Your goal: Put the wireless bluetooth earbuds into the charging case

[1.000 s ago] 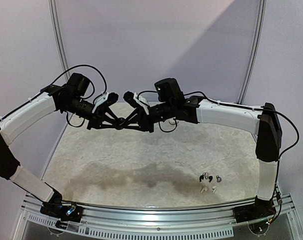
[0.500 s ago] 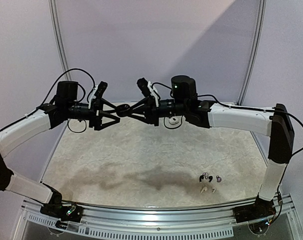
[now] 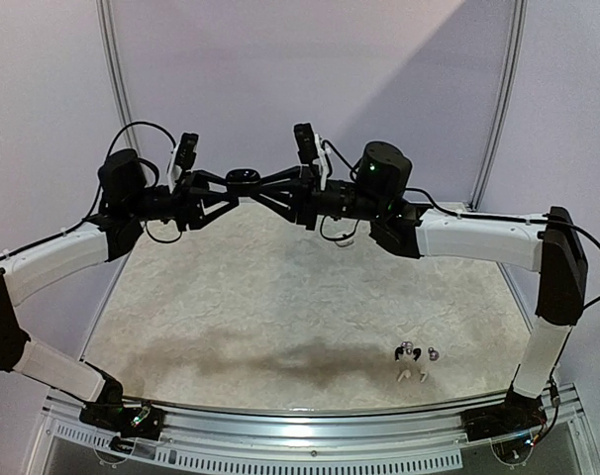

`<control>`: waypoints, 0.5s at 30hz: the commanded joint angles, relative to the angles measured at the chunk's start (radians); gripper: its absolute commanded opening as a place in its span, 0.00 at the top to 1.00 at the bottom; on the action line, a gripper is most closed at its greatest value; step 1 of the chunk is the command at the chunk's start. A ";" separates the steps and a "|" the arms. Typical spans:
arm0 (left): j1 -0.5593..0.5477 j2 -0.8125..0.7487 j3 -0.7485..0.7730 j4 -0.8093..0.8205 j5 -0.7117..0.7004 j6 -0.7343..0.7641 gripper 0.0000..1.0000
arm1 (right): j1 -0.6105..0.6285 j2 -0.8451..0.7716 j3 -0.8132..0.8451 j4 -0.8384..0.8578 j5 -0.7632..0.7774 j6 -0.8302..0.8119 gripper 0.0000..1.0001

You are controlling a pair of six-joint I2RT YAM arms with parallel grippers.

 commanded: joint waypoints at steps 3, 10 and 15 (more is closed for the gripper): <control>-0.012 0.036 0.021 0.016 0.095 0.029 0.46 | -0.005 0.010 -0.025 0.037 0.049 0.015 1.00; -0.013 0.050 0.018 0.123 0.047 -0.073 0.52 | -0.006 0.005 -0.029 -0.010 0.051 -0.013 1.00; -0.016 0.049 0.016 0.142 0.059 -0.083 0.55 | -0.007 0.011 -0.029 -0.039 0.063 -0.029 1.00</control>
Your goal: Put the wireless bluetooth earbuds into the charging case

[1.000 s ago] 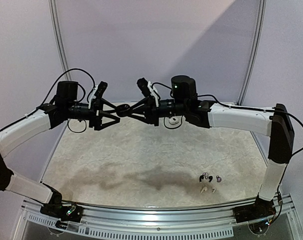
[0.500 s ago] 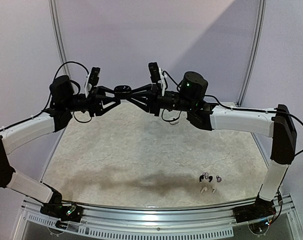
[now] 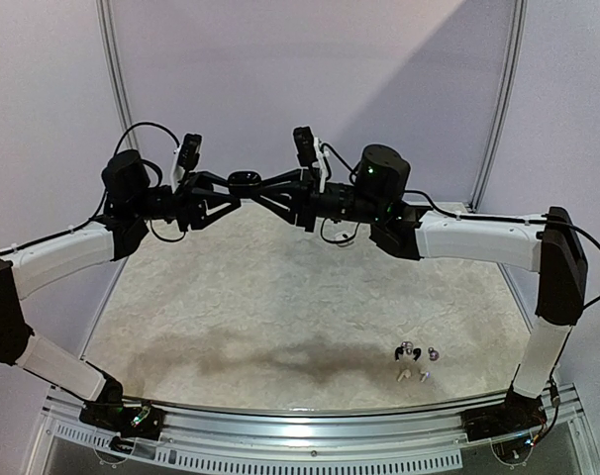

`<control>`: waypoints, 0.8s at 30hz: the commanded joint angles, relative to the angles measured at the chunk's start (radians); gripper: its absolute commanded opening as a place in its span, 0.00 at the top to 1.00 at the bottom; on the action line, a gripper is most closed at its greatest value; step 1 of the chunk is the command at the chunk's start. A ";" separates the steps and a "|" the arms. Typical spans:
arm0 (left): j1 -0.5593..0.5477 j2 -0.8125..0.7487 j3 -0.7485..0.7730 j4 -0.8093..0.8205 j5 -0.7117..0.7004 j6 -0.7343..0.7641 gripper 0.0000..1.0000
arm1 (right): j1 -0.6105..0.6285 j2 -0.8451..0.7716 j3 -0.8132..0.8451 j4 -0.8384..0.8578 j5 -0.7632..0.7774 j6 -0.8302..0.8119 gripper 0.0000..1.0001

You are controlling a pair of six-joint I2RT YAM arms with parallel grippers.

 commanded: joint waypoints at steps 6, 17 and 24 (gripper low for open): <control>-0.015 0.006 0.022 0.021 0.021 -0.006 0.66 | -0.006 0.020 0.002 -0.048 0.025 -0.024 1.00; -0.017 0.003 0.022 0.009 0.034 0.001 1.00 | -0.007 0.031 0.022 -0.120 0.048 -0.051 1.00; -0.017 -0.004 0.023 -0.035 -0.002 0.047 1.00 | -0.007 0.025 0.028 -0.171 0.105 -0.052 0.57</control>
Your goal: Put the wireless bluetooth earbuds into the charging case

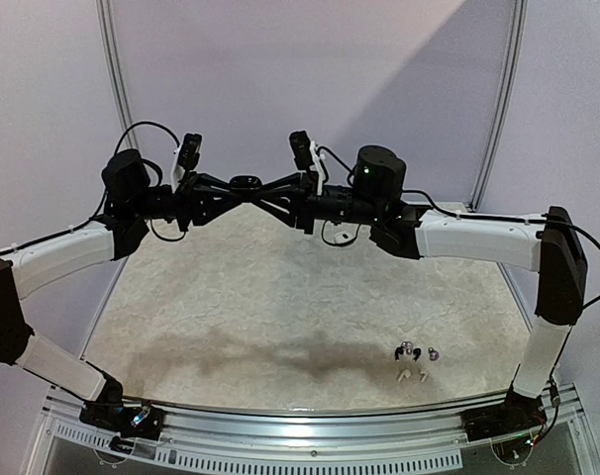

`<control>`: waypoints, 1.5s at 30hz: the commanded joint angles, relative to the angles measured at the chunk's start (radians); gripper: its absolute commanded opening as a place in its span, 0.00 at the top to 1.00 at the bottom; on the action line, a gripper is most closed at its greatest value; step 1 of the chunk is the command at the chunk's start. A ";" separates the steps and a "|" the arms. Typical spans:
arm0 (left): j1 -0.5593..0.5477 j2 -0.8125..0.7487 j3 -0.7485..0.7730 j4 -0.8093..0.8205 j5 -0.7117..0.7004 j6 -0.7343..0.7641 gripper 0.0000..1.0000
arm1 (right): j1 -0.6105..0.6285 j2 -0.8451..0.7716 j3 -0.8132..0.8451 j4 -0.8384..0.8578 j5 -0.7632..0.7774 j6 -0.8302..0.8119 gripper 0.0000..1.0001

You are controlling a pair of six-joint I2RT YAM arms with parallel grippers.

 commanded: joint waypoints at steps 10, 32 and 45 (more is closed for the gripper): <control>-0.033 -0.055 0.043 -0.421 -0.095 0.505 1.00 | -0.006 0.029 0.113 -0.276 0.122 -0.122 0.35; -0.045 -0.076 0.030 -0.606 -0.104 0.780 1.00 | -0.030 0.095 0.162 -0.366 0.176 -0.106 0.55; -0.062 -0.024 -0.173 -0.112 -0.284 0.315 1.00 | -0.042 0.117 0.301 -0.545 0.130 -0.037 0.37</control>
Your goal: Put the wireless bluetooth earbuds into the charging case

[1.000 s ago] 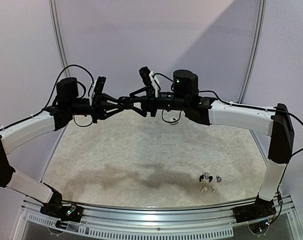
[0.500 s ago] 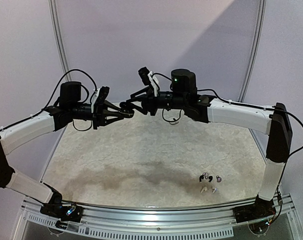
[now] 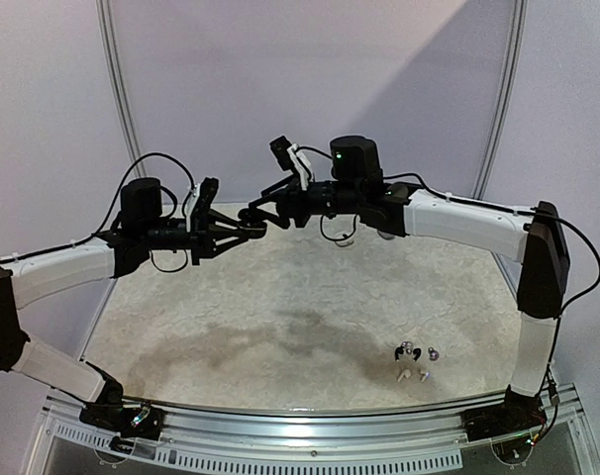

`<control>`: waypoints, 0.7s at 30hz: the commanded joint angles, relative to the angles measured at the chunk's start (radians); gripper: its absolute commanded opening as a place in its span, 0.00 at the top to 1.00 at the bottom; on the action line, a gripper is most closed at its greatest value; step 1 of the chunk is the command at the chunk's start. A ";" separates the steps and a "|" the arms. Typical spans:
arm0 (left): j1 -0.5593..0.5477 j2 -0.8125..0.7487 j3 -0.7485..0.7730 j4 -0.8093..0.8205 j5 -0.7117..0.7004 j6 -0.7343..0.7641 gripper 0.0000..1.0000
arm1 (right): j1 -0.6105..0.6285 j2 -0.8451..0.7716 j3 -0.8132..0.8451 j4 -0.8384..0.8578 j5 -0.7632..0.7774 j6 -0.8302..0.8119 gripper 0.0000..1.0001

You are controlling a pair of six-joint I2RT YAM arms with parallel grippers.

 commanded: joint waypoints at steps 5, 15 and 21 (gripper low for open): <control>-0.045 0.043 -0.102 0.284 -0.079 -0.212 1.00 | -0.049 0.000 0.149 -0.223 0.041 0.118 0.34; -0.160 0.035 -0.240 0.474 -0.301 -0.229 1.00 | -0.132 -0.089 0.086 -1.127 0.662 0.511 0.37; -0.208 0.014 -0.279 0.477 -0.332 -0.203 1.00 | -0.134 -0.145 -0.169 -1.273 0.669 0.646 0.45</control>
